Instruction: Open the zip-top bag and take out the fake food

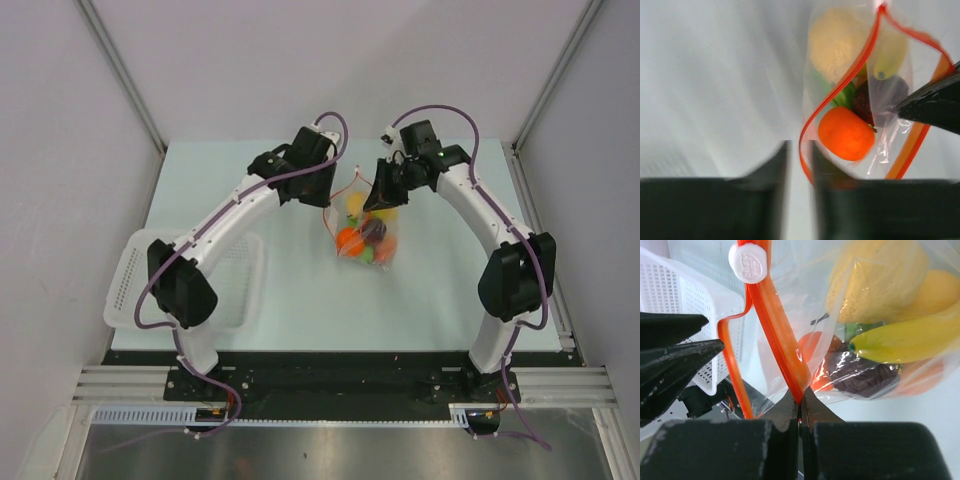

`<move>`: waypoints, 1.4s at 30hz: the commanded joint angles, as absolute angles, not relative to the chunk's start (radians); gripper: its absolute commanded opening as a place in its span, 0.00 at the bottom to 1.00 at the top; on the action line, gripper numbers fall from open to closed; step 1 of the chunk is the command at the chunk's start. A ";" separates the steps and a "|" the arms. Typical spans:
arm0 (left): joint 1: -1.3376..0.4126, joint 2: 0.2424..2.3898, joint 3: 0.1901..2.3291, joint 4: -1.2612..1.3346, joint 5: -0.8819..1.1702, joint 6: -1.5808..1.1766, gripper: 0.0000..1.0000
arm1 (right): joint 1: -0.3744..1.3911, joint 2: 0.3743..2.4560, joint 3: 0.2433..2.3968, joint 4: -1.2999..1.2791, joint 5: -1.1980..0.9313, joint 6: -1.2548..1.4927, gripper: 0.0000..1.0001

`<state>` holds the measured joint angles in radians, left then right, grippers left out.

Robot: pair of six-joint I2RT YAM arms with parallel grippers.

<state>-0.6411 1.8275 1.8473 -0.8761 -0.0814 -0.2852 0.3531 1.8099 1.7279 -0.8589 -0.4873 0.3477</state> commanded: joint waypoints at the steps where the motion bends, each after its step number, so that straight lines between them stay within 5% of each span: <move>1: -0.640 1.744 1.844 -0.867 -0.057 -0.278 0.50 | 0.377 1.821 1.795 -0.853 -0.509 0.364 0.00; 5: -0.640 1.677 1.838 -0.838 -0.078 -0.302 0.54 | 0.394 1.836 1.828 -0.877 -0.514 0.365 0.00; 9: -0.638 1.686 1.839 -0.787 0.090 -0.301 0.18 | 0.406 1.839 1.855 -0.888 -0.523 0.379 0.00; 12: -0.641 1.749 1.841 -0.796 0.190 -0.346 0.04 | 0.413 1.835 1.868 -0.896 -0.531 0.387 0.00; 19: -0.640 1.853 1.835 -0.782 0.258 -0.380 0.03 | 0.414 1.804 1.832 -0.888 -0.534 0.402 0.00; 33: -0.641 1.887 1.703 -0.824 0.330 -0.310 0.52 | 0.413 1.767 1.741 -0.845 -0.545 0.422 0.00; 42: -0.641 1.842 1.514 -0.651 0.186 -0.293 0.55 | 0.416 1.772 1.654 -0.761 -0.560 0.468 0.00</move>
